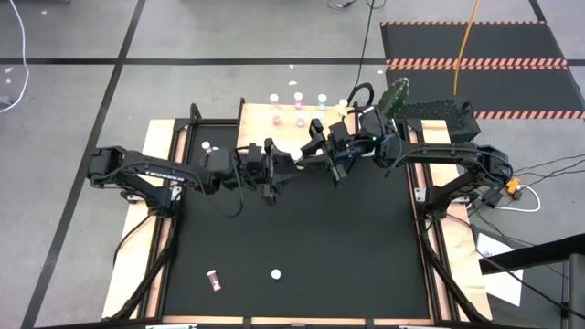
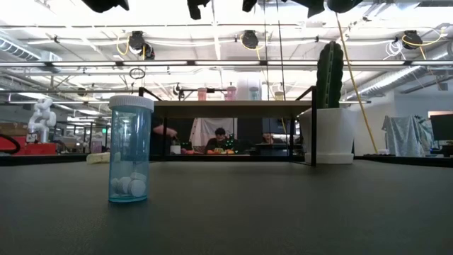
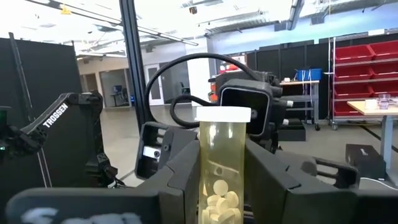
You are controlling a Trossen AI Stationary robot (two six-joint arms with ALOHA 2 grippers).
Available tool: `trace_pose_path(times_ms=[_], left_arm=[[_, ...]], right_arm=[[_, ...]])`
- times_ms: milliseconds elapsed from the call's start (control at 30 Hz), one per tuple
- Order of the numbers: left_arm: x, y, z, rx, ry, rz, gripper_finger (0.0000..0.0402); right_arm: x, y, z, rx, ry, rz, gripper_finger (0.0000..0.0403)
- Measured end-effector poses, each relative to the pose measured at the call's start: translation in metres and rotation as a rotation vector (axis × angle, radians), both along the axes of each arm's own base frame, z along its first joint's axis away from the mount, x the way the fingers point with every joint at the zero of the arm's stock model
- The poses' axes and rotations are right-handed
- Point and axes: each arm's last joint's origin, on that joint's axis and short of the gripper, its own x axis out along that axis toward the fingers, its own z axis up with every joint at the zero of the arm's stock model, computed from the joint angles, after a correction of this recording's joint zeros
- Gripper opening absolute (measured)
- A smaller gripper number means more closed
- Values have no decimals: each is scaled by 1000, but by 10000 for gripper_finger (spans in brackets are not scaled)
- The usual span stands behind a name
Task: Pick and place medicine bottles onto shelf by color
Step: Adjust the yellow pill bottles on the shelf
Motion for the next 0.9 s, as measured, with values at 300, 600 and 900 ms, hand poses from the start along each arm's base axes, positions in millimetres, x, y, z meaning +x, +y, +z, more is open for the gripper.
trace_pose_path(times_ms=[300,600,900], left_arm=[[1,6,1,26,12,26,212],[1,10,4,13,9,15,126],[2,12,2,40,35,36,110]], right_arm=[[0,0,0,6,3,-4,98],[0,-1,0,6,1,-11,98],[0,-7,-4,69,69,-52,125]])
